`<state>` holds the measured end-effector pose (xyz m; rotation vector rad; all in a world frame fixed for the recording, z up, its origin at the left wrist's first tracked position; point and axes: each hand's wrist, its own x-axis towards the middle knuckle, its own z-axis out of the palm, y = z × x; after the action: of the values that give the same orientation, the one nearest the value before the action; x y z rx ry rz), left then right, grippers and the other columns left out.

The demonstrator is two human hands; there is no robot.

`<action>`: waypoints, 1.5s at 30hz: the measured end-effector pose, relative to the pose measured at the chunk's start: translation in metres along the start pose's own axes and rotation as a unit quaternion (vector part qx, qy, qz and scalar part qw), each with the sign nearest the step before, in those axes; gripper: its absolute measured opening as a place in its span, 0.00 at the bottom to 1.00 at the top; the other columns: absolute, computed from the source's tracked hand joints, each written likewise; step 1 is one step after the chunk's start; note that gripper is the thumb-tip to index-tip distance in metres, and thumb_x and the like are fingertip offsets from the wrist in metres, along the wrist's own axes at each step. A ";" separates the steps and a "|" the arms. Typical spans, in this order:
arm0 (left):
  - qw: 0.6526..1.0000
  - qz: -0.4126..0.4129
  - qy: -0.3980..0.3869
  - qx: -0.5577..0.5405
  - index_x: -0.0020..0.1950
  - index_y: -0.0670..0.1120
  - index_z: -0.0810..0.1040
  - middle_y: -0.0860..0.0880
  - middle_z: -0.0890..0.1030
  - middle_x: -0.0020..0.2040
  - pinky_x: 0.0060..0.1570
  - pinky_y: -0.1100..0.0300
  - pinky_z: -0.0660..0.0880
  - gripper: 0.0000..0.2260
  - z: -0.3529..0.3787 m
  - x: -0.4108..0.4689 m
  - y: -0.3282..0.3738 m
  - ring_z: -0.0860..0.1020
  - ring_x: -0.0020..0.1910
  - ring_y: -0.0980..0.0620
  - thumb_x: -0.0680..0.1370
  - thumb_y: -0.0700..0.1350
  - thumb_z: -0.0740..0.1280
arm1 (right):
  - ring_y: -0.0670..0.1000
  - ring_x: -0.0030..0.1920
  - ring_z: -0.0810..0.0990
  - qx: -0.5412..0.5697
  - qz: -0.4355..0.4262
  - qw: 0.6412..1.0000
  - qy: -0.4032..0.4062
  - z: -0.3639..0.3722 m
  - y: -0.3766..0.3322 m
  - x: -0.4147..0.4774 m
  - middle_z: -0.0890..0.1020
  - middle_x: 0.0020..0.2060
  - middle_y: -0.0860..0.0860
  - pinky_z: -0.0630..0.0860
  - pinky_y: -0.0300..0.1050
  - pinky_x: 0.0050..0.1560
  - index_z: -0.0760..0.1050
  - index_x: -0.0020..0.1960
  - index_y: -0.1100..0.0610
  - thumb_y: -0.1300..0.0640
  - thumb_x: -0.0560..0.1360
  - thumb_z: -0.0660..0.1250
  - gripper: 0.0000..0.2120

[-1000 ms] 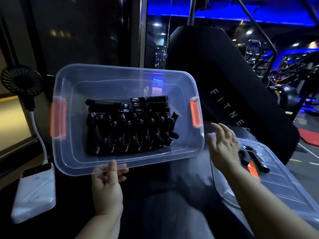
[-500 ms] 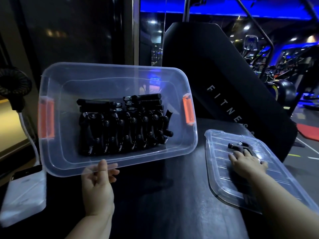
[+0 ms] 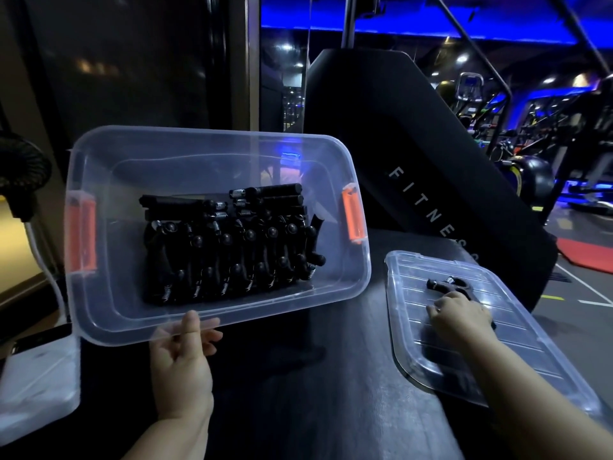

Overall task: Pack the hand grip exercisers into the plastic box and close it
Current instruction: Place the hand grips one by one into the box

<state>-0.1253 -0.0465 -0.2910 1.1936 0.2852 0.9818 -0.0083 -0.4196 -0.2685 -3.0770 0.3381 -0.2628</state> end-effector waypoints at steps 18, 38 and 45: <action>1.000 -0.005 -0.004 -0.009 0.44 0.48 0.69 0.54 0.83 0.34 0.30 0.69 0.72 0.07 0.000 0.000 0.000 0.78 0.30 0.59 0.81 0.47 0.60 | 0.51 0.57 0.79 0.102 -0.130 0.986 0.015 -0.019 -0.023 -0.061 0.82 0.57 0.47 0.72 0.43 0.52 0.84 0.52 0.49 0.54 0.75 0.69 0.08; 1.000 0.003 0.000 -0.001 0.44 0.49 0.69 0.54 0.83 0.35 0.30 0.70 0.72 0.07 0.001 -0.001 0.001 0.79 0.30 0.59 0.81 0.47 0.61 | 0.52 0.65 0.69 0.023 -0.048 0.996 -0.065 -0.013 -0.016 0.005 0.76 0.61 0.45 0.66 0.51 0.54 0.75 0.59 0.41 0.40 0.77 0.59 0.13; 1.000 0.002 -0.004 0.002 0.43 0.48 0.70 0.55 0.83 0.35 0.30 0.69 0.72 0.08 0.000 -0.001 0.001 0.78 0.30 0.59 0.81 0.48 0.61 | 0.53 0.63 0.73 0.031 -0.057 0.998 -0.004 -0.022 -0.022 0.003 0.79 0.57 0.49 0.53 0.60 0.71 0.76 0.55 0.46 0.45 0.79 0.57 0.12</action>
<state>-0.1264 -0.0468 -0.2907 1.2010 0.2788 0.9794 -0.0042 -0.3996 -0.2446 -3.0396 0.1499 -0.2589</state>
